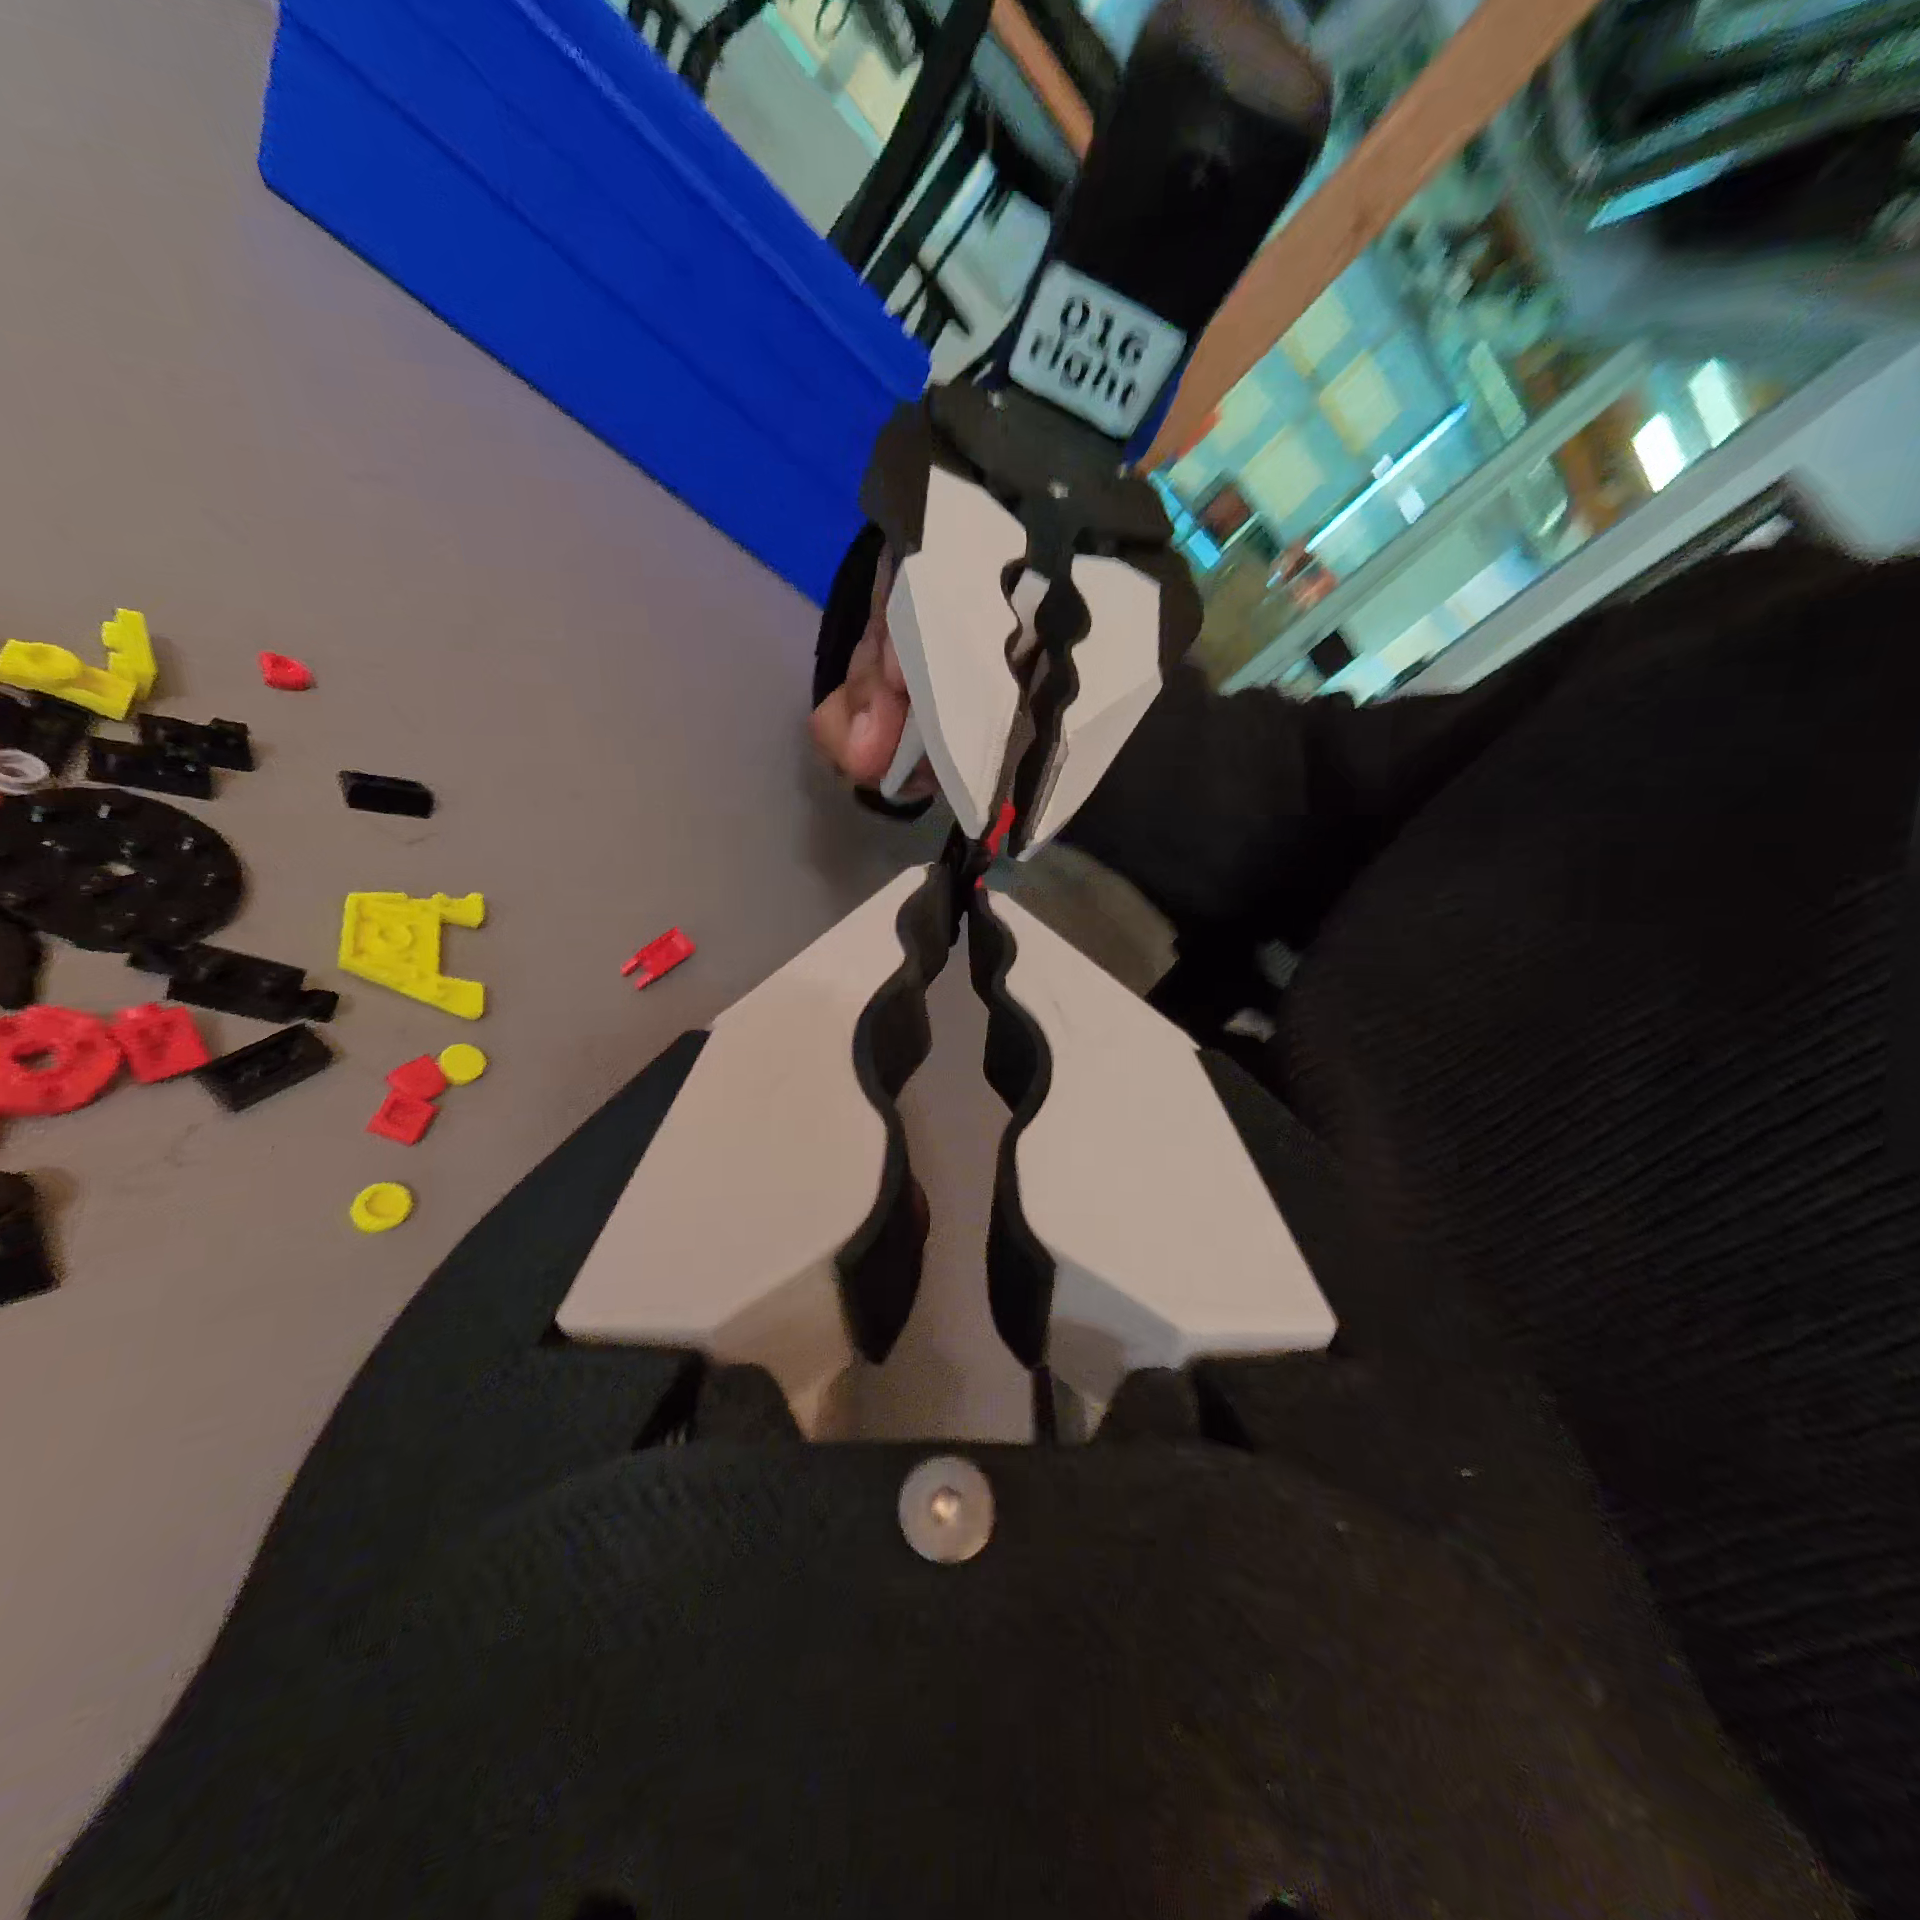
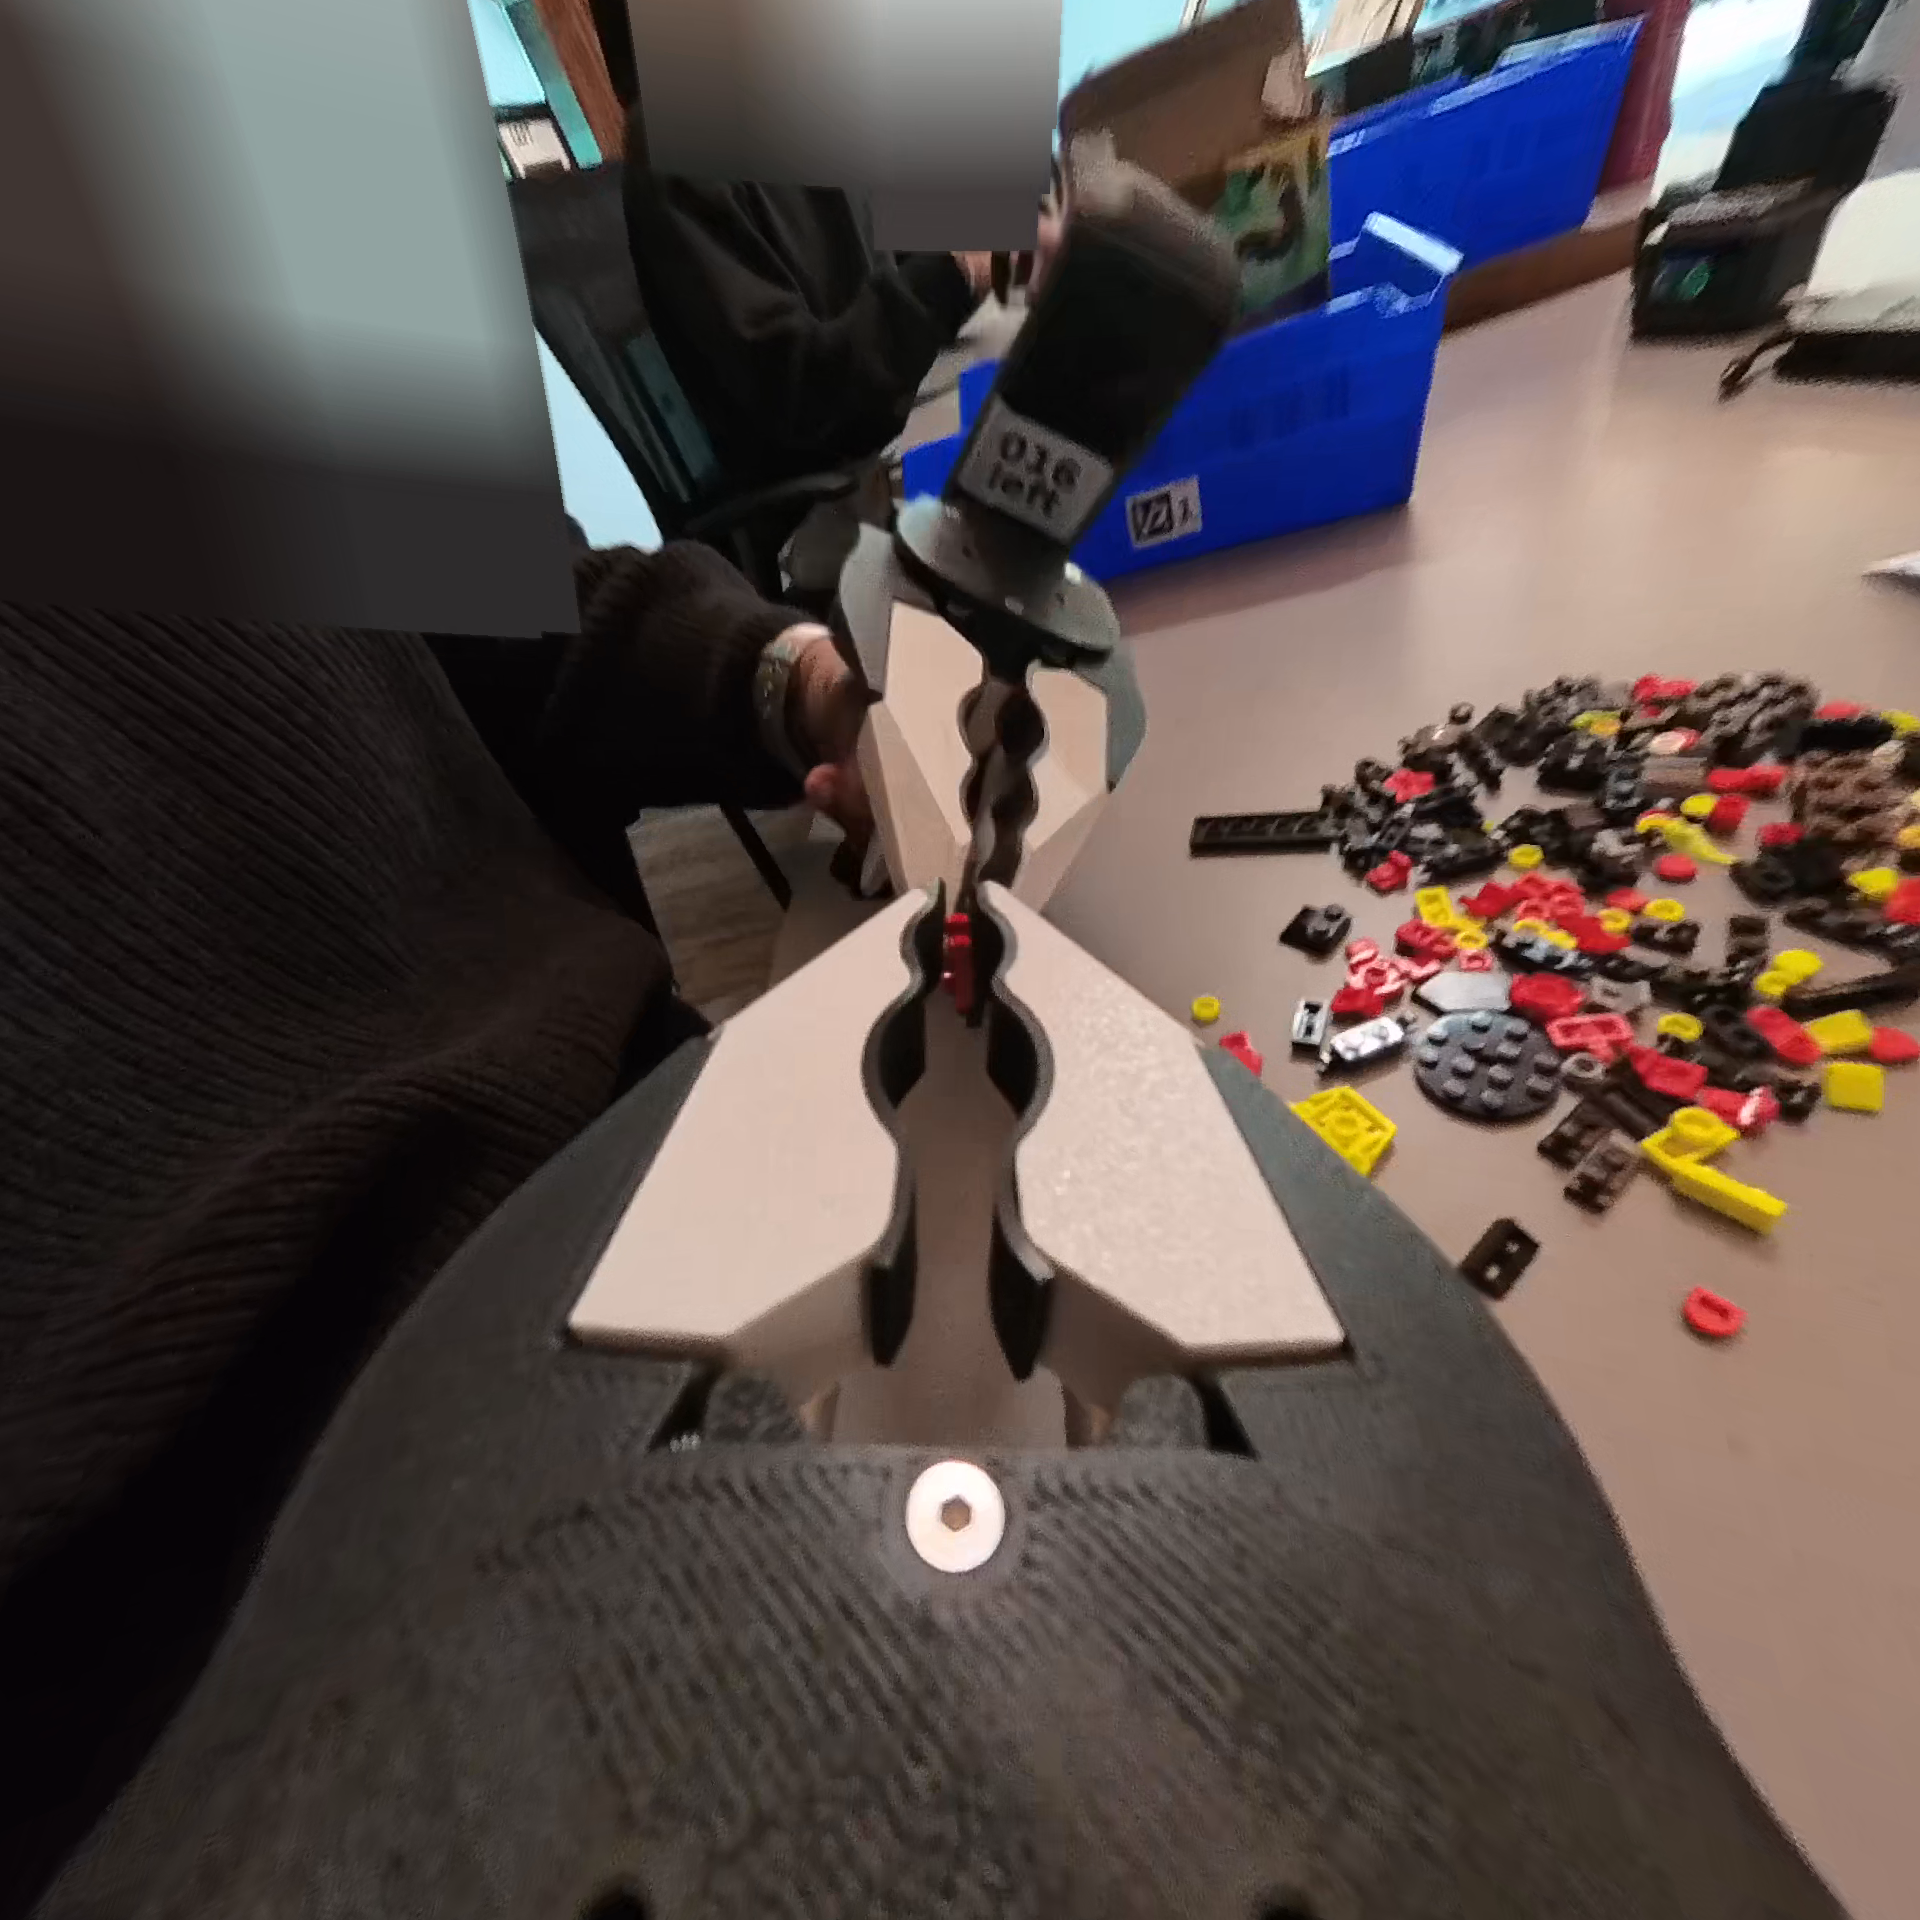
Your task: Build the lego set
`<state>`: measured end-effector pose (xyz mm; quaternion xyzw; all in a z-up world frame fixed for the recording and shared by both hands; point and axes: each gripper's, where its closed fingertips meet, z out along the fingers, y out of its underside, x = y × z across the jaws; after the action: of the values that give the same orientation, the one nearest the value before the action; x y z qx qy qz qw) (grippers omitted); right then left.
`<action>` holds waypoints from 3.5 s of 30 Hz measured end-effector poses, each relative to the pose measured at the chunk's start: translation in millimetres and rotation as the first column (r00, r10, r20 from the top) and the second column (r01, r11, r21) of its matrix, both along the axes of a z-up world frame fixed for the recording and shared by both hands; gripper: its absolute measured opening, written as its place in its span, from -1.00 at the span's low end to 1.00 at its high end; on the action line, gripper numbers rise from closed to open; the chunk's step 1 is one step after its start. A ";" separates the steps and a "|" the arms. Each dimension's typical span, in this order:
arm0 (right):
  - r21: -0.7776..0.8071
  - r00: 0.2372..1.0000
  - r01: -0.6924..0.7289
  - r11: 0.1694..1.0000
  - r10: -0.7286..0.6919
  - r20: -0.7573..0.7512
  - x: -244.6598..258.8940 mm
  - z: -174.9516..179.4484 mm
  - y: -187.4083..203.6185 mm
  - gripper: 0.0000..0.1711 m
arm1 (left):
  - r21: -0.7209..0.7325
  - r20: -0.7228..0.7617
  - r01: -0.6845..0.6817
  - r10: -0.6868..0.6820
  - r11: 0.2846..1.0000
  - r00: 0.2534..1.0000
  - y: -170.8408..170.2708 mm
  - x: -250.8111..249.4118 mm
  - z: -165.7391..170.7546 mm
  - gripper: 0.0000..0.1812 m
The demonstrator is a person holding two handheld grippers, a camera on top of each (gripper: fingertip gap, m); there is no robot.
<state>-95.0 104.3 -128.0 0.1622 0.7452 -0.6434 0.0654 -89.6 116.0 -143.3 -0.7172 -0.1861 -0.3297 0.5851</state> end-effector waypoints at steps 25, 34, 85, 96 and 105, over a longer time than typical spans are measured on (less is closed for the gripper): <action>-0.072 0.978 0.085 0.994 -0.097 -0.183 -9.0 19.5 4.3 -0.97 | 0.167 0.178 -0.106 0.076 0.980 0.981 3.4 -9.5 21.6 -1.00; -0.089 0.997 0.055 0.995 -0.050 0.054 -12.0 5.2 6.9 -0.98 | 0.033 -0.266 -0.155 0.158 0.987 0.951 -2.1 -15.9 3.4 -0.90; -0.140 0.989 0.003 0.990 0.017 0.145 -4.2 3.6 0.4 -0.97 | 0.059 -0.126 -0.051 0.058 0.997 0.990 1.5 0.1 4.6 -1.00; -0.135 0.991 0.005 0.991 0.013 0.135 -4.3 4.0 0.6 -0.97 | 0.061 -0.125 -0.054 0.061 0.997 0.990 1.5 -0.4 4.8 -0.99; -0.141 0.989 0.002 0.990 0.019 0.146 -4.2 3.8 0.7 -0.97 | 0.068 -0.119 -0.056 0.064 0.996 0.991 1.0 -1.5 5.8 -0.98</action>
<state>-99.2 105.0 -124.2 0.2011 0.6919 -0.6804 0.1340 -91.1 116.9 -137.5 -0.7108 -0.1609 -0.2736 0.6277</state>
